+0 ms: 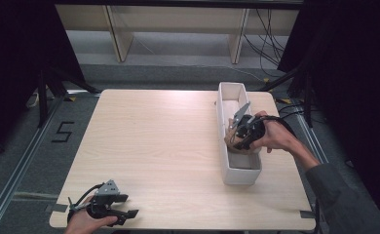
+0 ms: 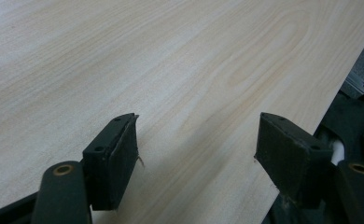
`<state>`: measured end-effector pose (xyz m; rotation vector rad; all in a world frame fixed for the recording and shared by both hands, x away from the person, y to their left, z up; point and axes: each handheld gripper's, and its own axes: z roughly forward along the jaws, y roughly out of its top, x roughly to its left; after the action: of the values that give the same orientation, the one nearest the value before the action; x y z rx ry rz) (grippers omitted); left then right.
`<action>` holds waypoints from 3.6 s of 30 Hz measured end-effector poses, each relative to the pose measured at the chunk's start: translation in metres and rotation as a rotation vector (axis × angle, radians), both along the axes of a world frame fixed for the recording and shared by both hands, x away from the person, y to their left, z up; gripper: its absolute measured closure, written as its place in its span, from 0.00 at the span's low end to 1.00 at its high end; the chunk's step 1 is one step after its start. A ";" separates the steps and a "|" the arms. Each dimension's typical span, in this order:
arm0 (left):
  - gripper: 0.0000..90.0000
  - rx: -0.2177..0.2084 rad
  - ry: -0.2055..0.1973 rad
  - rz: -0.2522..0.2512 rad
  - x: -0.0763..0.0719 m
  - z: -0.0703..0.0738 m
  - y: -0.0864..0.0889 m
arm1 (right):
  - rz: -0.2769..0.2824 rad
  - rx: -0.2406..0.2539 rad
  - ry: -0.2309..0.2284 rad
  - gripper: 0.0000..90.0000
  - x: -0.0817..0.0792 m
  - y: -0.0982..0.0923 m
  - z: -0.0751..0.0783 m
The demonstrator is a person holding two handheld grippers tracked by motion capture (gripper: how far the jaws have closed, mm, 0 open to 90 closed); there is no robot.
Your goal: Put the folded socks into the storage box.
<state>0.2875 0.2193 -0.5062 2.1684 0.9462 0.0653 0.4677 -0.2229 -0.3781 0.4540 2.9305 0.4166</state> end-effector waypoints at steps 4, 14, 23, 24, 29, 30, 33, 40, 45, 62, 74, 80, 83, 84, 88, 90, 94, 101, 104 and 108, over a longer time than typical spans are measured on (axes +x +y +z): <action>0.32 0.001 0.000 -0.001 0.000 -0.001 -0.001 | 0.056 -0.001 0.006 0.64 -0.007 -0.002 -0.008; 0.32 0.017 -0.008 -0.012 -0.001 0.000 0.000 | 0.059 -0.022 0.077 0.58 -0.022 0.001 -0.033; 0.32 -0.001 -0.001 0.004 0.000 0.000 -0.001 | -0.033 0.126 0.010 0.65 -0.014 -0.014 0.007; 0.32 0.020 -0.005 -0.013 0.000 0.001 0.000 | -0.042 0.137 0.007 0.66 -0.012 -0.015 0.009; 0.32 0.006 -0.007 0.000 0.000 0.002 0.001 | -0.076 0.107 -0.006 0.68 0.001 -0.011 0.002; 0.32 -0.009 -0.012 0.008 -0.001 0.002 0.000 | -0.099 0.088 -0.004 0.68 0.002 -0.010 -0.001; 0.32 -0.006 -0.017 0.014 0.000 0.003 0.001 | -0.071 0.064 0.020 0.67 0.005 -0.004 -0.012; 0.32 -0.015 -0.017 0.018 -0.001 0.003 0.001 | -0.056 -0.023 0.054 0.67 -0.005 0.008 -0.029; 0.32 -0.013 -0.016 0.011 -0.001 0.003 0.001 | 0.006 -0.067 0.093 0.65 -0.012 0.012 -0.052; 0.32 -0.003 -0.024 0.014 0.000 0.005 0.003 | -0.124 0.089 -0.020 0.56 0.000 -0.011 -0.018; 0.31 0.001 -0.030 0.022 0.000 0.006 0.006 | -0.245 0.143 -0.055 0.50 0.009 -0.024 -0.011; 0.31 -0.001 -0.039 0.037 0.001 0.008 0.010 | -0.330 0.208 -0.069 0.41 0.008 -0.035 0.002; 0.31 -0.008 -0.045 0.050 0.001 0.007 0.011 | -0.394 0.238 -0.084 0.39 0.003 -0.044 0.011; 0.31 -0.008 -0.044 0.053 0.002 0.008 0.011 | -0.408 0.254 -0.083 0.38 0.001 -0.048 0.014; 0.31 -0.006 -0.048 0.071 0.003 0.008 0.014 | -0.484 0.289 -0.086 0.34 -0.010 -0.059 0.020; 0.31 -0.012 -0.056 0.081 0.004 0.009 0.016 | -0.509 0.302 -0.098 0.33 -0.017 -0.063 0.022; 0.29 -0.024 -0.062 0.108 0.004 0.010 0.019 | -0.542 0.377 -0.124 0.30 -0.030 -0.073 0.026; 0.26 -0.027 -0.060 0.122 0.005 0.011 0.022 | -0.572 0.391 -0.108 0.28 -0.044 -0.085 0.025; 0.25 -0.035 -0.057 0.133 0.005 0.010 0.021 | -0.595 0.423 -0.114 0.27 -0.050 -0.088 0.020; 0.23 -0.026 -0.064 0.143 0.006 0.009 0.020 | -0.578 0.443 -0.145 0.25 -0.054 -0.095 0.012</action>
<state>0.2933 0.2393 -0.4969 2.0603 1.0574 0.1895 0.4140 -0.3180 -0.3656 1.2187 2.3971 0.9524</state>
